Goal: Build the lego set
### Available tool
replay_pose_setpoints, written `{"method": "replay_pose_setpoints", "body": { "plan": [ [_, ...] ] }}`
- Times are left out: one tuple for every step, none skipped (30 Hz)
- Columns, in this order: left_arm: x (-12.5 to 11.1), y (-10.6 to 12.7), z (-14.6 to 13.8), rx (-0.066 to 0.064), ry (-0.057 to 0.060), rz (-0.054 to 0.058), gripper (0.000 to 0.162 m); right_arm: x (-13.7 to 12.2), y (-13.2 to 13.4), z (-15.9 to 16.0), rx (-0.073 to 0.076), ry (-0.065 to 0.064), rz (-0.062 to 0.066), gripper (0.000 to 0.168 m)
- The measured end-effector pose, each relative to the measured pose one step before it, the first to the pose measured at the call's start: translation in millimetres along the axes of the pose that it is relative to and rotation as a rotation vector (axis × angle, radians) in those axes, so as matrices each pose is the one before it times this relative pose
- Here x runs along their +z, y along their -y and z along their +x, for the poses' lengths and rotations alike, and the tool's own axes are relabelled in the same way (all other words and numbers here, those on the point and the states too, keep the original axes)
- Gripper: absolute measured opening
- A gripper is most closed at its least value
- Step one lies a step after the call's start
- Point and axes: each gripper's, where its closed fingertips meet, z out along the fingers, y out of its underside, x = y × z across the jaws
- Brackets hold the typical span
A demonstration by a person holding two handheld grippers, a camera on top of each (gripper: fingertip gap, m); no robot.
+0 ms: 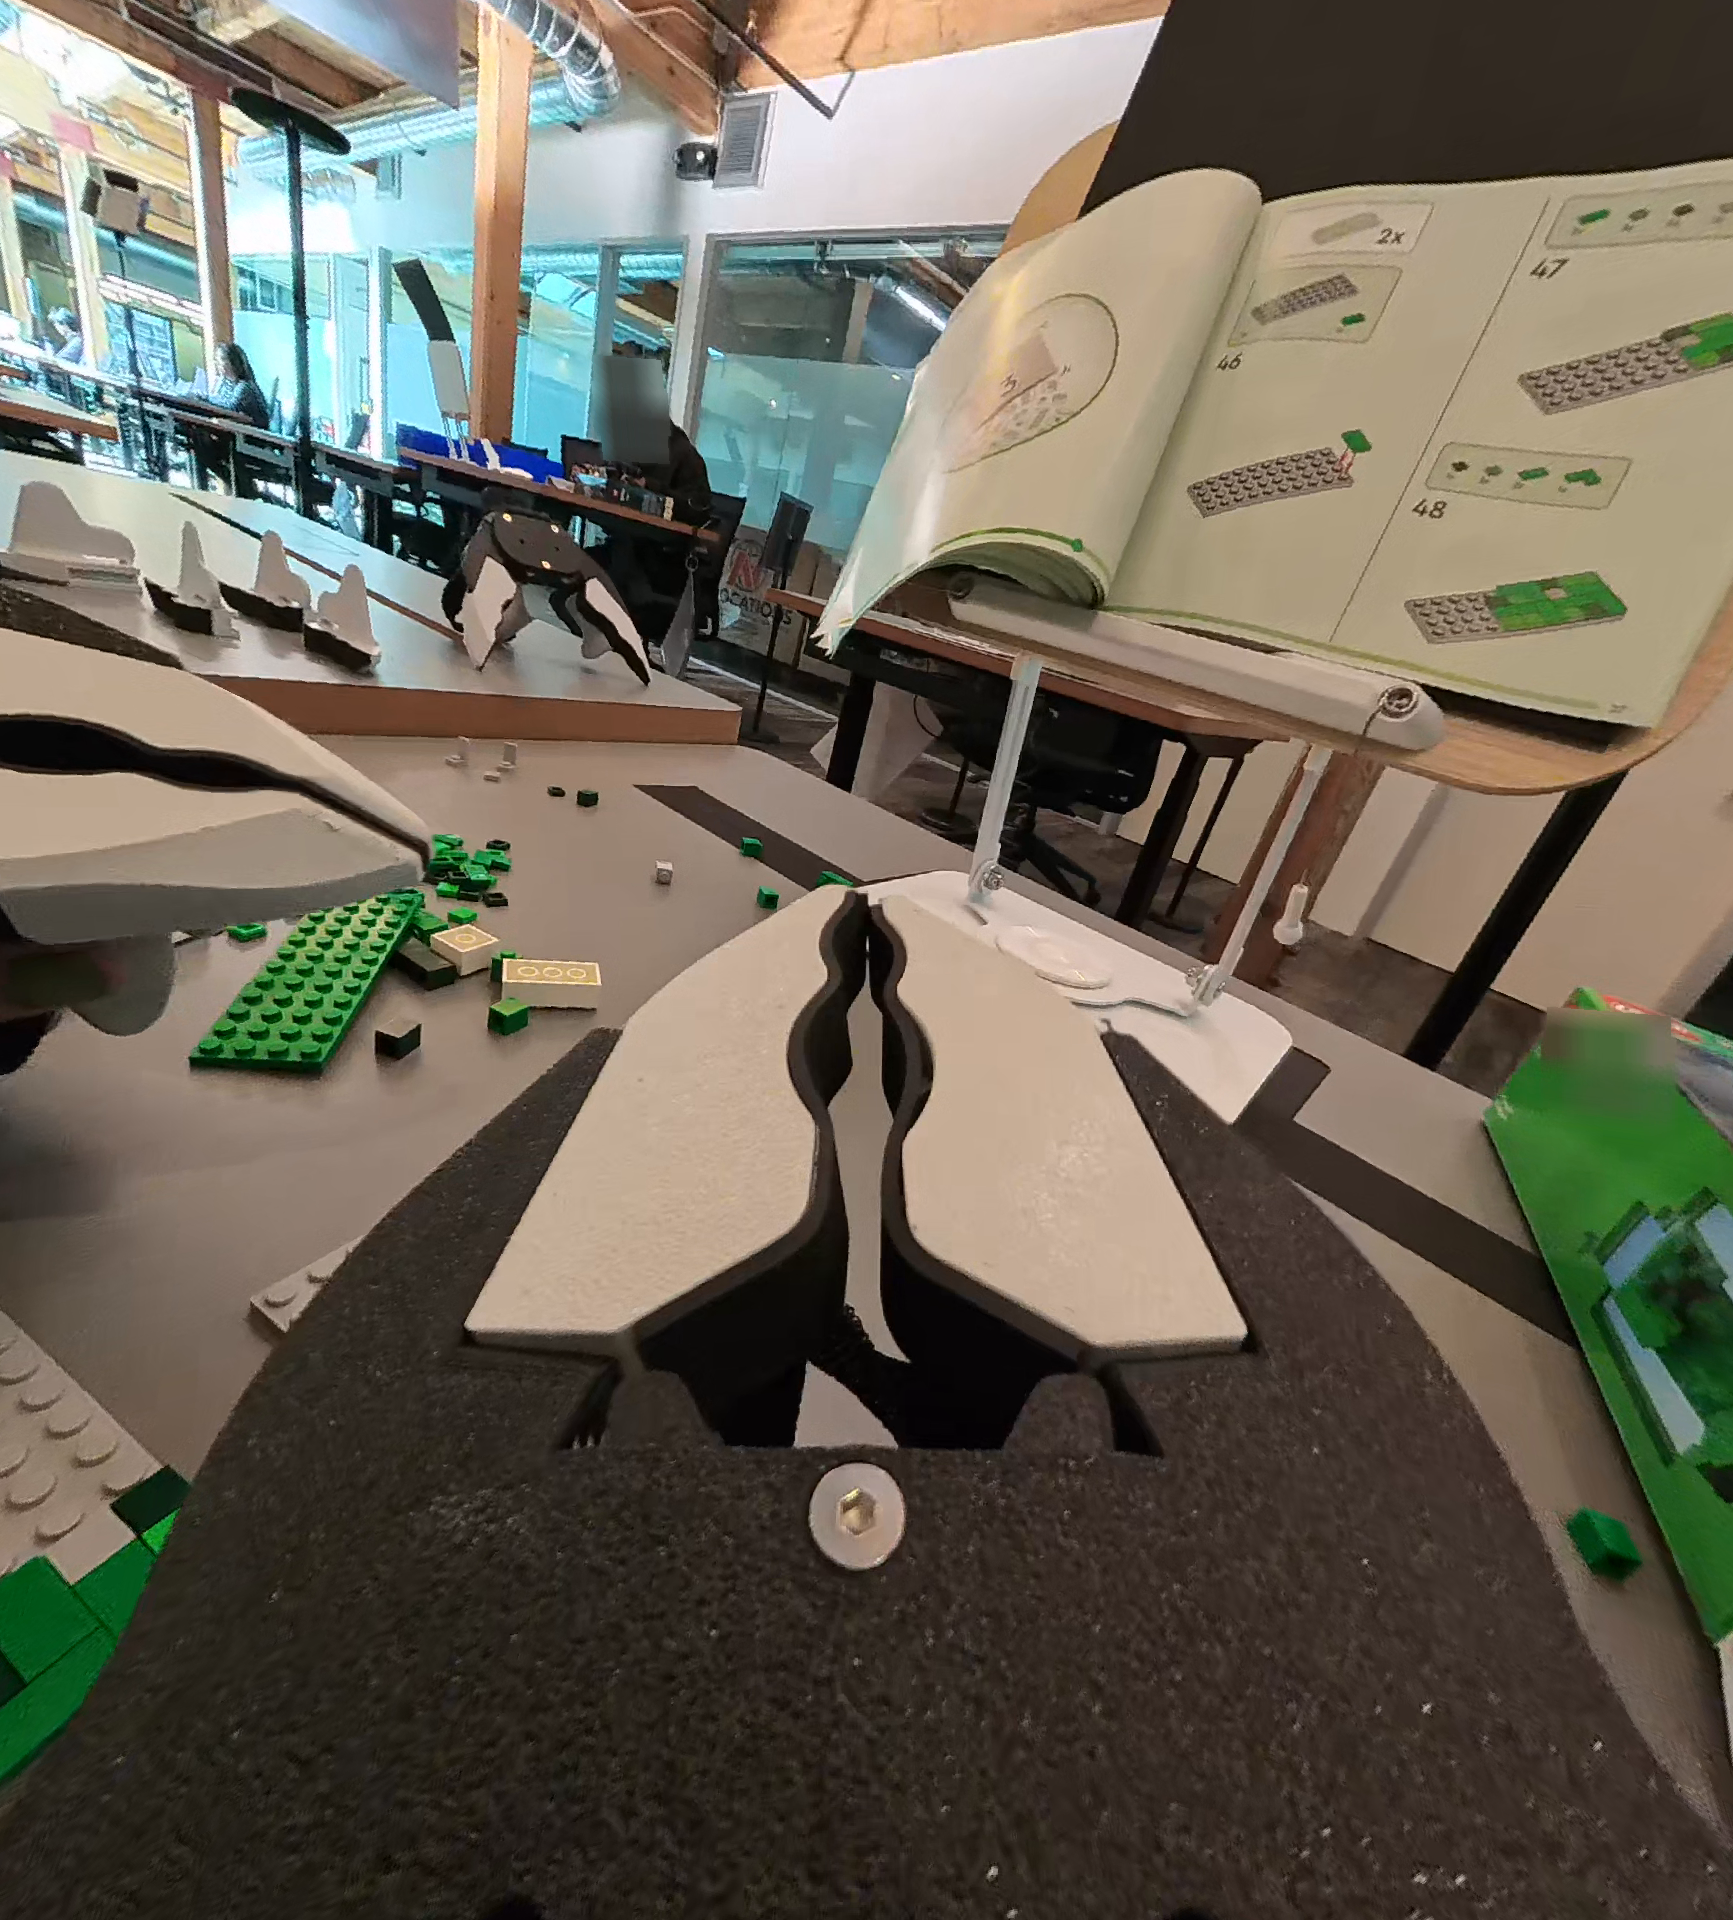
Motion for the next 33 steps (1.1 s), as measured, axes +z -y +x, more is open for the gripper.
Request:
{"method": "replay_pose_setpoints", "body": {
  "plan": [
    [0.23,-0.23,1.63,0.0084,-0.0053,-0.0028,0.000,-0.19,-0.13,-0.21,-0.0005,0.0005,-0.0007,0.000],
    [0.36,-0.30,1.82,0.0085,-0.0060,-0.0038,0.000,-0.25,0.18,-0.56,-0.0040,0.0014,0.0006,0.000],
    [0.30,-0.25,1.54,0.0079,-0.0044,-0.0040,0.000,-0.07,0.04,-0.79,-0.0058,0.0014,-0.0002,0.000],
    [0.33,-0.51,0.88,0.0062,-0.0014,-0.0050,0.000,0.23,-0.23,-0.72,-0.0066,0.0016,-0.0018,0.000],
    [0.22,-0.49,0.42,0.0027,-0.0010,-0.0045,0.000,0.53,-0.65,-0.58,-0.0056,0.0007,-0.0044,0.000],
    [0.20,-0.40,0.34,-0.0042,-0.0025,-0.0031,0.000,0.71,-0.86,0.01,-0.0044,-0.0023,-0.0067,0.000],
    [-0.07,-0.08,0.01,-0.0067,-0.0030,-0.0005,0.000,0.28,-0.76,0.34,-0.0044,-0.0037,-0.0054,0.000],
    [-0.15,0.21,-0.48,-0.0046,0.0010,0.0020,0.000,0.05,-0.22,0.13,-0.0040,-0.0020,-0.0017,0.000],
    [-0.27,0.33,-0.57,-0.0031,0.0016,0.0027,0.000,-0.29,0.11,0.01,-0.0027,-0.0005,0.0008,0.000],
    [-0.15,0.20,0.15,-0.0012,-0.0010,0.0018,0.000,-0.16,0.04,-0.02,0.0000,0.0004,0.0009,0.000],
    [-0.01,0.09,0.32,0.0005,-0.0018,0.0003,0.000,0.01,0.04,0.07,0.0026,0.0014,0.0005,0.000],
    [0.14,-0.10,0.45,0.0025,-0.0021,-0.0010,0.000,-0.03,-0.08,0.05,0.0029,0.0012,0.0002,0.000],
    [0.02,-0.14,0.32,0.0022,-0.0006,-0.0015,0.000,0.11,-0.04,0.20,0.0024,0.0006,0.0000,0.000],
    [0.11,-0.09,0.40,0.0011,-0.0016,-0.0007,0.000,-0.01,-0.03,-0.15,0.0011,0.0016,0.0001,0.000],
    [0.00,0.11,0.30,0.0004,-0.0015,0.0004,0.000,-0.05,0.04,-0.14,-0.0001,0.0016,0.0003,0.000],
    [-0.11,-0.01,-0.24,-0.0010,0.0006,0.0007,0.000,-0.07,0.08,-0.32,-0.0010,0.0017,0.0009,0.000],
    [-0.08,0.15,-0.16,-0.0018,0.0001,0.0012,0.000,-0.04,0.22,-0.45,-0.0014,0.0031,0.0012,0.000],
    [-0.20,0.17,-0.15,-0.0016,-0.0003,0.0014,0.000,0.01,-0.05,-0.48,-0.0009,0.0030,0.0001,0.000],
    [-0.10,0.12,-0.01,-0.0009,-0.0003,0.0013,0.000,0.15,-0.14,-0.25,-0.0005,0.0018,-0.0010,0.000],
    [-0.08,0.10,0.13,0.0000,-0.0012,0.0009,0.000,0.04,-0.06,-0.12,-0.0007,0.0008,-0.0005,0.000],
    [-0.06,0.07,0.17,0.0006,-0.0013,0.0004,0.000,-0.03,0.08,-0.06,-0.0008,0.0003,0.0004,0.000],
    [0.10,-0.04,0.32,0.0008,-0.0015,-0.0001,0.000,-0.04,-0.01,-0.09,-0.0004,0.0002,0.0005,0.000],
    [-0.02,-0.02,0.29,0.0011,-0.0016,0.0002,0.000,0.00,0.07,0.11,0.0004,0.0002,0.0001,0.000],
    [0.05,0.20,0.26,0.0009,-0.0015,0.0011,0.000,0.05,-0.07,0.11,0.0010,0.0002,0.0000,0.000],
    [-0.07,0.21,0.42,0.0003,-0.0026,0.0013,0.000,-0.01,-0.03,0.07,0.0011,-0.0001,0.0000,0.000],
    [-0.03,0.12,0.34,0.0000,-0.0022,0.0008,0.000,0.08,0.08,0.20,0.0009,-0.0002,0.0004,0.000],
    [0.08,-0.03,0.23,0.0003,-0.0011,0.0003,0.000,0.01,0.01,0.07,0.0006,0.0002,0.0004,0.000],
    [-0.02,0.14,0.12,0.0002,-0.0006,0.0009,0.000,-0.03,-0.06,0.00,0.0003,0.0009,-0.0002,0.000],
    [-0.12,0.29,0.10,-0.0005,-0.0006,0.0015,0.000,0.05,-0.05,-0.40,-0.0004,0.0028,-0.0004,0.000],
    [-0.17,0.27,-0.12,-0.0007,0.0006,0.0016,0.000,0.06,-0.03,-0.78,-0.0008,0.0059,-0.0003,0.000],
    [-0.22,0.35,-0.21,-0.0006,0.0017,0.0020,0.000,-0.22,0.02,-1.43,-0.0005,0.0096,-0.0005,0.000],
    [-0.26,0.54,-0.50,-0.0002,0.0038,0.0026,0.000,-0.97,0.47,-2.79,-0.0012,0.0171,0.0013,0.000],
    [-0.64,0.81,-0.75,0.0018,0.0064,0.0032,0.000,-1.00,0.88,-3.50,-0.0004,0.0195,0.0042,0.000]
  ]
}}
